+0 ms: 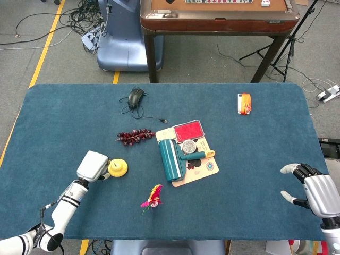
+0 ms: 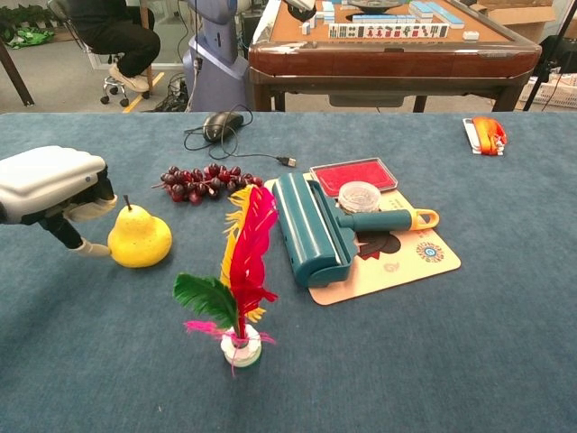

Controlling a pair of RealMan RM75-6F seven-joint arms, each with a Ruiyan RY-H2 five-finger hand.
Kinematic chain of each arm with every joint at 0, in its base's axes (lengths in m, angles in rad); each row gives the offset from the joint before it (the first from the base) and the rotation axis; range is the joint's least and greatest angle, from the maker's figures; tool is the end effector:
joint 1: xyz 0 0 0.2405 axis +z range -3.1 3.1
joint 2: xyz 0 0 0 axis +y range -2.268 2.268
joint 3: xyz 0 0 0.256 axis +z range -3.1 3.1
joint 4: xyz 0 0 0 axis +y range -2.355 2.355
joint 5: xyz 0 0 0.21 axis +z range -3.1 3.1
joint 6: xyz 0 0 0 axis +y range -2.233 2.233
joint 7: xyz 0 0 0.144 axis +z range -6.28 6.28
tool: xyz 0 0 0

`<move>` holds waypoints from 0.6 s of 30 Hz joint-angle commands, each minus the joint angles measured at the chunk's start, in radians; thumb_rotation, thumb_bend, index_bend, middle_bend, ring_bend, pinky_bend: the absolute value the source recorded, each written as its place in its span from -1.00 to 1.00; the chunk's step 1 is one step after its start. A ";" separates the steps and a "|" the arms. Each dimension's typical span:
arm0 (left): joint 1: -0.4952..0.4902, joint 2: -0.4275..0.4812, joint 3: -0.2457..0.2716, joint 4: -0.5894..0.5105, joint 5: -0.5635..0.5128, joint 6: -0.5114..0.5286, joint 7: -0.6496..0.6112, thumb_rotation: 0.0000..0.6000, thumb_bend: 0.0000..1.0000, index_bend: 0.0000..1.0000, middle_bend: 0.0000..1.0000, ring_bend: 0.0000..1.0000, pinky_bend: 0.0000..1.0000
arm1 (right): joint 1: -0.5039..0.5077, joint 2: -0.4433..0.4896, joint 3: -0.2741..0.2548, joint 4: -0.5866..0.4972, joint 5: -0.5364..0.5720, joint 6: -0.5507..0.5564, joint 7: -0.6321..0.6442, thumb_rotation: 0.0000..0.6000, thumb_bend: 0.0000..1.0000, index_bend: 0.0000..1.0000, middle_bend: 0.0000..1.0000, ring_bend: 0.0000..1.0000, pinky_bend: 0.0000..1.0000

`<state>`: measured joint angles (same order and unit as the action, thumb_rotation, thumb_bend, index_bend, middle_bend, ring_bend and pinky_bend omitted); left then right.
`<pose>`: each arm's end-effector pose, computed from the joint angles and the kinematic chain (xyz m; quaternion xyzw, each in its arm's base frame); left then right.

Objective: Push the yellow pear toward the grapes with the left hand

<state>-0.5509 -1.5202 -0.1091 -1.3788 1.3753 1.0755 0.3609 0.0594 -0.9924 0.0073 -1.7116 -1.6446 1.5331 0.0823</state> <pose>-0.2146 0.3111 0.0042 -0.7605 -0.2891 -0.3374 0.4735 -0.2863 -0.1623 0.1817 0.6202 -0.3808 0.4231 0.5398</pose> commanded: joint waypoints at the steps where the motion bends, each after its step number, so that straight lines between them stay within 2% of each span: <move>1: -0.007 -0.003 -0.004 -0.001 -0.005 -0.003 0.004 1.00 -1.00 1.00 1.00 0.78 1.00 | 0.000 0.000 0.000 0.000 0.001 -0.001 0.001 1.00 -1.00 -0.18 -0.21 -0.35 0.04; 18: -0.041 -0.045 -0.023 0.009 -0.035 -0.011 0.001 1.00 -1.00 1.00 1.00 0.78 1.00 | 0.000 0.001 -0.001 0.000 -0.002 -0.001 0.003 1.00 -1.00 -0.18 -0.21 -0.35 0.04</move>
<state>-0.5915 -1.5651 -0.1311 -1.3703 1.3410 1.0652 0.3620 0.0590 -0.9909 0.0058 -1.7118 -1.6470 1.5321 0.0848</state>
